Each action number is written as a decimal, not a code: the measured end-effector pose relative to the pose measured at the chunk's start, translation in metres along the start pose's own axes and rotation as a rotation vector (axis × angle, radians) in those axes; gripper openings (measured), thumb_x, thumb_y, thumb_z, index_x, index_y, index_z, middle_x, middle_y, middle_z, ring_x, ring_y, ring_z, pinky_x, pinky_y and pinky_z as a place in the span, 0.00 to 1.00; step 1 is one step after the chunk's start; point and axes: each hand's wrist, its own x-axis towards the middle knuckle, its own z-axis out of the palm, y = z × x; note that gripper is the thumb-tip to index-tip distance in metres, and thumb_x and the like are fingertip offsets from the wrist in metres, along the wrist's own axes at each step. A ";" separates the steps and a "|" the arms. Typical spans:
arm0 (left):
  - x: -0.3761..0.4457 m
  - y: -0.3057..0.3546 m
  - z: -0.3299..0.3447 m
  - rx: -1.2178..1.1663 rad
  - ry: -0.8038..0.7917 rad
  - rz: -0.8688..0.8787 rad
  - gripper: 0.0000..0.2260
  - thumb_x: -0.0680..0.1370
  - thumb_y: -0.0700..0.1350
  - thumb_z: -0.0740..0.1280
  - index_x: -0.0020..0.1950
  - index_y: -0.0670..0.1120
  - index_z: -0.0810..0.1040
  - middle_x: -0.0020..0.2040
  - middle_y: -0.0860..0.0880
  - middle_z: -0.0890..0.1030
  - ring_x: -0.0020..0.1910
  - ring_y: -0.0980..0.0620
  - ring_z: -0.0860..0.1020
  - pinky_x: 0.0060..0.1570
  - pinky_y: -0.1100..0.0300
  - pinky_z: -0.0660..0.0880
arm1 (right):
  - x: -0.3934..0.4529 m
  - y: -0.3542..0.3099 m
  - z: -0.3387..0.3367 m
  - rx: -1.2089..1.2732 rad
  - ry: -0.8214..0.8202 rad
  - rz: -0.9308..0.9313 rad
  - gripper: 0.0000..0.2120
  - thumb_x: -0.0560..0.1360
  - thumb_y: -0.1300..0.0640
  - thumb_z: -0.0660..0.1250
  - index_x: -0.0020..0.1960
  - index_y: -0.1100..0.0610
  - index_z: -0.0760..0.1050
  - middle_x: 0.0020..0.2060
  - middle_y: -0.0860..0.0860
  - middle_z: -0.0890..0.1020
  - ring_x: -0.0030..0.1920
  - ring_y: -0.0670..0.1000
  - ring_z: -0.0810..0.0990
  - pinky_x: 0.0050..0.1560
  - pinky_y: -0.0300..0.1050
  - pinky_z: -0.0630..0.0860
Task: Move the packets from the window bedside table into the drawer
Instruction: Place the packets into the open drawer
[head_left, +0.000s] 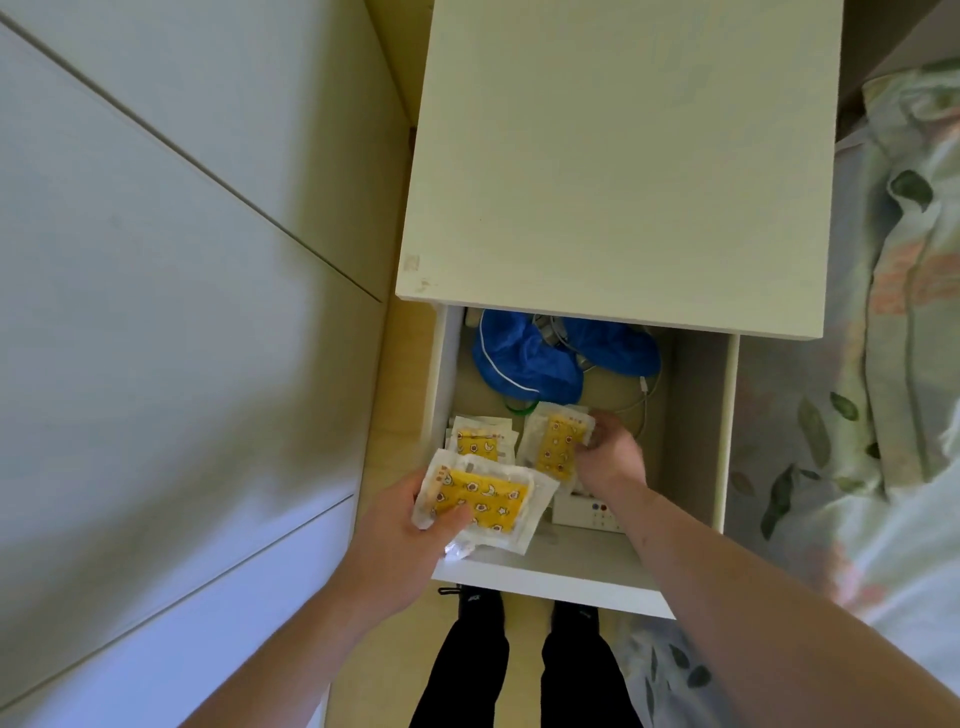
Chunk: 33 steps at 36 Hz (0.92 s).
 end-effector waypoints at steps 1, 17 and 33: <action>-0.001 0.002 0.000 -0.015 0.007 -0.001 0.09 0.79 0.49 0.69 0.59 0.59 0.79 0.50 0.64 0.84 0.50 0.70 0.80 0.38 0.78 0.74 | -0.004 0.001 -0.003 -0.009 0.030 0.010 0.21 0.78 0.60 0.67 0.70 0.51 0.70 0.60 0.52 0.81 0.49 0.52 0.79 0.37 0.39 0.76; 0.008 0.031 0.024 -0.374 -0.015 -0.193 0.06 0.82 0.46 0.66 0.57 0.50 0.81 0.49 0.53 0.87 0.49 0.53 0.86 0.45 0.58 0.82 | -0.074 0.008 -0.046 0.514 -0.671 0.088 0.14 0.80 0.56 0.68 0.64 0.57 0.78 0.56 0.53 0.86 0.57 0.54 0.85 0.62 0.53 0.79; 0.014 -0.005 0.031 -0.446 0.262 -0.237 0.09 0.78 0.42 0.72 0.51 0.56 0.80 0.50 0.55 0.85 0.50 0.52 0.83 0.40 0.57 0.81 | -0.008 0.014 -0.002 0.111 -0.059 0.166 0.12 0.79 0.56 0.69 0.62 0.52 0.79 0.50 0.50 0.84 0.48 0.53 0.84 0.44 0.48 0.83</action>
